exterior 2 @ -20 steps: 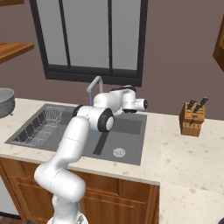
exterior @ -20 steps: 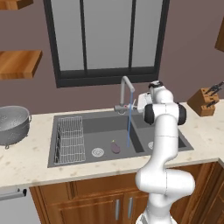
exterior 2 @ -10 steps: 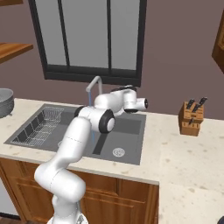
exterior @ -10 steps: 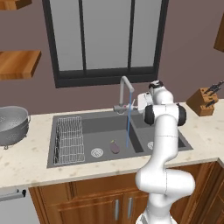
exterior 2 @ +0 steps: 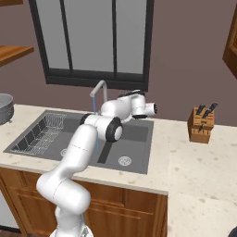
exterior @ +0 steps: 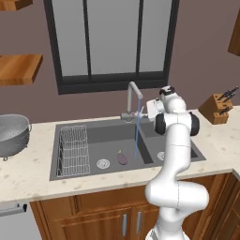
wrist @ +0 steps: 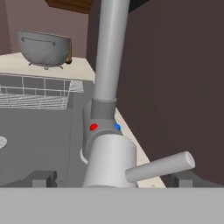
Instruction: Turn on the sink faucet. Then move the eggplant from the counter to the sink. Turn off the sink. Move the vegetable from the sink to the pot next to the stove. Finally move the pot to the front left burner.
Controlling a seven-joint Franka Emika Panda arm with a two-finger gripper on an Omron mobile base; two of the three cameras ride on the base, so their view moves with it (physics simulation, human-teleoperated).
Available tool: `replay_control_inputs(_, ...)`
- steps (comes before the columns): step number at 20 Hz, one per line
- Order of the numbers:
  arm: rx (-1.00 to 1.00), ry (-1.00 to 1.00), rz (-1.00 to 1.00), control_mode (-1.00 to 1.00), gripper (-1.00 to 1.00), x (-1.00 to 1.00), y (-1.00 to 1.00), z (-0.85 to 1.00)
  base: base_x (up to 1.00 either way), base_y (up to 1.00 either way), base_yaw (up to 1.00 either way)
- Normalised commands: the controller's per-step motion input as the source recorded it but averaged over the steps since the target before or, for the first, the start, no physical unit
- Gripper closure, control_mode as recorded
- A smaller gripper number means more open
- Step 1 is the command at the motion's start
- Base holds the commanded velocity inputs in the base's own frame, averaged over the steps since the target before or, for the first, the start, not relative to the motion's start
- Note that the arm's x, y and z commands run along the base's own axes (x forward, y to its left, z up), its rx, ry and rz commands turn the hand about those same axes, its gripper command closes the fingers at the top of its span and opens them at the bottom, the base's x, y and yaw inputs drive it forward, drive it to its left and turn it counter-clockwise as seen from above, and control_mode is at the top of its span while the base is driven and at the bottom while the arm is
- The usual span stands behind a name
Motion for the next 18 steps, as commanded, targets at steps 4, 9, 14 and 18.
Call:
replay_control_inputs(4, 0.0, 0.0, 0.1, -1.0, -1.0, 0.0, 0.61, 0.2, 0.0, 0.0, 0.0)
replay_control_inputs(9, 0.0, 0.0, 0.1, -1.0, -1.0, 0.0, 0.69, 0.22, 0.0, 0.0, 0.0)
replay_control_inputs(14, 0.0, 0.0, 0.1, -1.0, -1.0, 0.0, 0.76, 0.27, 0.0, 0.0, 0.0)
replay_control_inputs(18, 0.0, 0.0, 0.1, -1.0, -1.0, -0.01, 0.84, 0.31, 0.0, 0.0, 0.0)
